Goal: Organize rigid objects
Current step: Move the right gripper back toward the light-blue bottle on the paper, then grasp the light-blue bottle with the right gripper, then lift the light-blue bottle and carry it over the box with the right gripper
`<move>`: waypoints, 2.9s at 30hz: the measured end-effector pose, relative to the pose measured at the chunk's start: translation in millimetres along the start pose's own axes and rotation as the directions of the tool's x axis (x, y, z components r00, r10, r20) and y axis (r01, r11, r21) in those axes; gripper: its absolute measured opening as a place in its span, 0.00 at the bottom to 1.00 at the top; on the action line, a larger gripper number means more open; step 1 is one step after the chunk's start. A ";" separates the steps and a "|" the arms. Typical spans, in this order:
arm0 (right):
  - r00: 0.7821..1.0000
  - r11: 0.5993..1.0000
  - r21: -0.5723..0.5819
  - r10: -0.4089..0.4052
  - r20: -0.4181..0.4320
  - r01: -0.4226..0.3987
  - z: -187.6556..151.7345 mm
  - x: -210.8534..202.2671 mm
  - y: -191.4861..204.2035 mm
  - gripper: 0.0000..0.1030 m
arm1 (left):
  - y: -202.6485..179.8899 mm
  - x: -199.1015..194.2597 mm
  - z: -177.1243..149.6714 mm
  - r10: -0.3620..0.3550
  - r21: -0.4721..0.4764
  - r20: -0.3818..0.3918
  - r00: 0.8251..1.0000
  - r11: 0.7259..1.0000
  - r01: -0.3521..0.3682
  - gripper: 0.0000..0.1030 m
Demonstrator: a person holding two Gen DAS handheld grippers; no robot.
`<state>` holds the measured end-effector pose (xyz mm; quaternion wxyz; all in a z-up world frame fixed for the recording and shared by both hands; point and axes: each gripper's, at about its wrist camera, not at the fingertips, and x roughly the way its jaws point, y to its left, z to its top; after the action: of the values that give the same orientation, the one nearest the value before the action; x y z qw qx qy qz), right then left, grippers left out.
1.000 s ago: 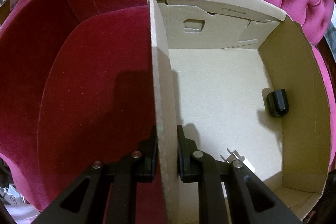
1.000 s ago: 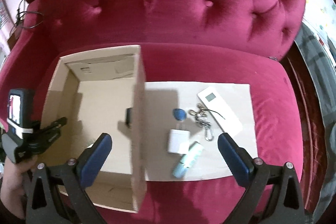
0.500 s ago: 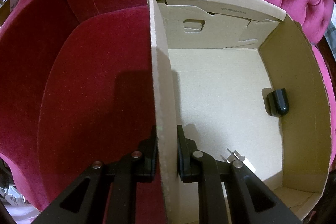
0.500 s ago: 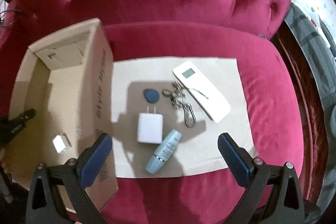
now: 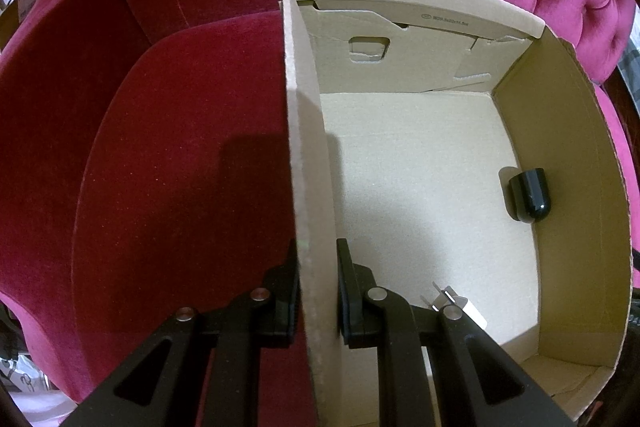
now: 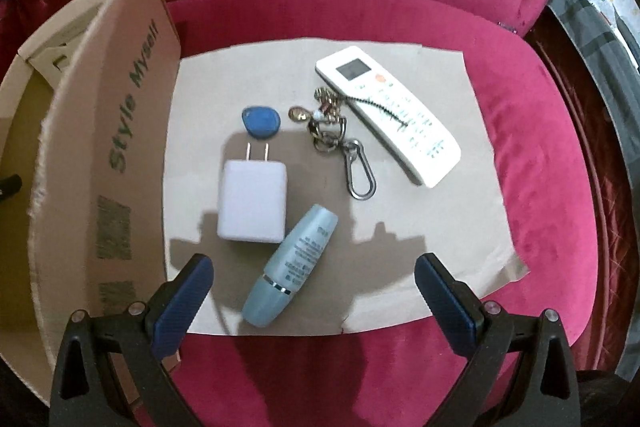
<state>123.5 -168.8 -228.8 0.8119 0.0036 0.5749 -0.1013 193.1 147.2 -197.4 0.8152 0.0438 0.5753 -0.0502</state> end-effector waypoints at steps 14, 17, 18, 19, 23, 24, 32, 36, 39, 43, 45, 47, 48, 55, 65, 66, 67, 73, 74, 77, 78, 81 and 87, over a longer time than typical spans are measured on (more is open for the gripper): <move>1.000 1.000 0.021 0.004 -0.027 -0.004 -12.6 35.9 2.5 0.99 | -0.6 0.8 0.3 0.003 -0.004 -0.003 1.000 1.000 -0.003 0.16; 1.000 0.999 0.031 0.014 -0.027 -0.014 -12.2 37.0 2.1 0.97 | -0.7 1.5 0.3 0.004 -0.003 -0.004 1.000 1.000 -0.004 0.16; 1.000 0.999 0.034 0.019 -0.025 -0.018 -12.6 36.7 1.6 0.95 | -1.0 1.5 0.2 0.004 -0.003 -0.004 1.000 1.000 -0.004 0.16; 1.000 0.999 0.033 0.017 -0.020 -0.016 -11.8 37.0 1.6 0.91 | -0.9 1.6 0.2 0.004 -0.003 -0.004 1.000 1.000 -0.004 0.16; 0.999 0.999 0.038 0.022 -0.024 -0.021 -7.8 38.0 2.1 0.66 | -1.2 1.7 0.3 0.004 -0.003 -0.004 1.000 1.000 -0.004 0.16; 1.000 0.999 0.040 0.024 -0.016 -0.023 -7.4 36.4 1.8 0.60 | -1.3 1.9 0.3 0.004 -0.004 -0.004 1.000 1.000 -0.004 0.16; 1.000 0.998 0.057 0.030 0.004 -0.030 -1.0 32.5 -6.0 0.26 | -1.4 2.0 -0.1 0.007 -0.004 -0.004 1.000 1.000 -0.007 0.16; 0.999 0.998 0.050 0.033 0.013 -0.033 -0.9 25.1 -8.7 0.26 | -1.4 2.0 -0.4 0.006 -0.006 -0.004 1.000 1.000 -0.006 0.16; 0.999 0.998 0.048 0.029 0.022 -0.030 0.2 17.4 -13.4 0.26 | -1.6 2.1 -0.6 0.007 -0.007 -0.004 1.000 1.000 -0.007 0.16; 0.999 0.998 0.050 0.026 0.029 -0.027 4.9 6.9 -16.4 0.26 | -1.0 2.5 -0.8 0.006 -0.008 -0.004 1.000 1.000 -0.006 0.16; 0.999 0.998 0.051 0.023 0.036 -0.025 8.2 0.3 -17.9 0.26 | -2.1 1.7 -0.2 0.008 -0.007 -0.004 1.000 1.000 -0.008 0.16; 0.999 0.998 0.051 0.024 0.046 -0.026 9.7 -10.4 -16.9 0.26 | -2.2 1.3 -0.1 0.008 -0.008 -0.004 1.000 1.000 -0.008 0.16; 0.998 0.998 0.051 0.023 0.052 -0.026 11.2 -14.5 -17.1 0.26 | -2.4 1.2 -0.1 0.007 -0.009 -0.004 1.000 1.000 -0.007 0.16; 0.995 0.999 0.043 0.028 0.093 -0.032 20.1 -37.6 -12.6 0.26 | -1.3 1.1 -0.6 0.005 -0.010 -0.004 1.000 1.000 -0.005 0.16; 0.990 0.999 0.015 0.041 0.136 -0.044 33.0 -66.6 4.0 0.26 | -2.6 1.3 -0.2 0.008 -0.007 -0.004 1.000 1.000 -0.008 0.16; 0.989 0.999 0.008 0.045 0.139 -0.046 36.2 -71.0 6.8 0.26 | -2.6 0.9 0.3 0.008 -0.008 -0.004 1.000 1.000 -0.008 0.16; 0.989 0.999 0.004 0.046 0.138 -0.047 37.5 -73.2 8.5 0.26 | -2.7 0.9 0.3 0.008 -0.008 -0.004 1.000 1.000 -0.008 0.16; 0.987 0.998 -0.024 0.057 0.151 -0.054 47.3 -93.8 24.8 0.26 | -2.7 0.6 -0.4 0.006 -0.011 -0.004 1.000 1.000 -0.006 0.16; 0.986 0.998 -0.029 0.062 0.154 -0.058 48.9 -97.3 27.8 0.26 | -2.4 0.6 -0.1 0.006 -0.010 -0.004 1.000 1.000 -0.006 0.16; 0.983 0.996 -0.053 0.078 0.165 -0.070 53.4 -106.9 38.1 0.26 | -2.4 0.8 -0.2 0.007 -0.008 -0.005 1.000 1.000 -0.007 0.16; 0.981 0.995 -0.064 0.087 0.171 -0.077 55.4 -110.9 43.2 0.26 | -2.3 0.8 0.0 0.007 -0.008 -0.005 1.000 1.000 -0.007 0.16; 0.978 0.992 -0.087 0.109 0.179 -0.095 60.7 -116.0 54.1 0.26 | -2.4 0.7 0.1 0.007 -0.009 -0.005 1.000 1.000 -0.007 0.16; 0.971 0.984 -0.130 0.148 0.187 -0.125 67.2 -121.1 80.6 0.26 | -1.3 0.6 0.6 0.005 -0.011 -0.005 1.000 1.000 -0.005 0.16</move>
<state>161.1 -78.6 -101.8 0.8683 -0.0144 0.4957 -0.0110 193.7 145.8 -197.9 0.8140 0.0409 0.5776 -0.0451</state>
